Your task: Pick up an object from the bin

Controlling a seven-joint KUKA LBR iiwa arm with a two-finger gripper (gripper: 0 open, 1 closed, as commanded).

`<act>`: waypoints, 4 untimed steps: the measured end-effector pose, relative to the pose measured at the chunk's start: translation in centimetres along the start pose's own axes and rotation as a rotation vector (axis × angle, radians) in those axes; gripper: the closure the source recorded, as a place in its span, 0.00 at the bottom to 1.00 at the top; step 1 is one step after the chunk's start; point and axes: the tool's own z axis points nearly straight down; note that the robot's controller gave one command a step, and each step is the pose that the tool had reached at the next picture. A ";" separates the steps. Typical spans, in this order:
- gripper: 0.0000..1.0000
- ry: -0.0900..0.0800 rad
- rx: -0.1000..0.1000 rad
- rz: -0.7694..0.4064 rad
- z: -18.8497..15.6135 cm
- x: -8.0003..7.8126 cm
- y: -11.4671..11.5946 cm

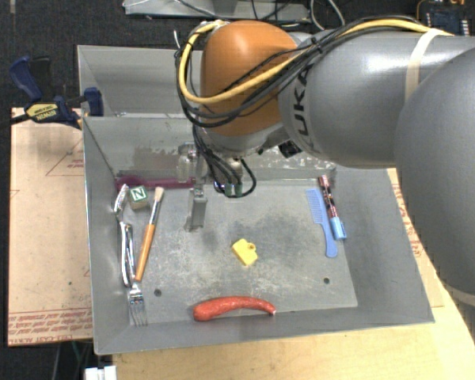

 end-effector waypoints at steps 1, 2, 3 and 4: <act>0.00 -0.007 -0.001 0.005 -0.5 -0.2 -0.1; 0.00 -0.010 -0.001 -0.534 11.8 -2.3 2.7; 0.00 -0.018 0.000 -0.771 5.2 -2.5 4.1; 0.00 -0.013 -0.002 -1.025 10.2 -0.7 6.8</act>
Offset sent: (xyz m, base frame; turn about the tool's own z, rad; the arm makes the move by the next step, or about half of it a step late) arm 0.0234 0.0288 -0.1316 -0.5887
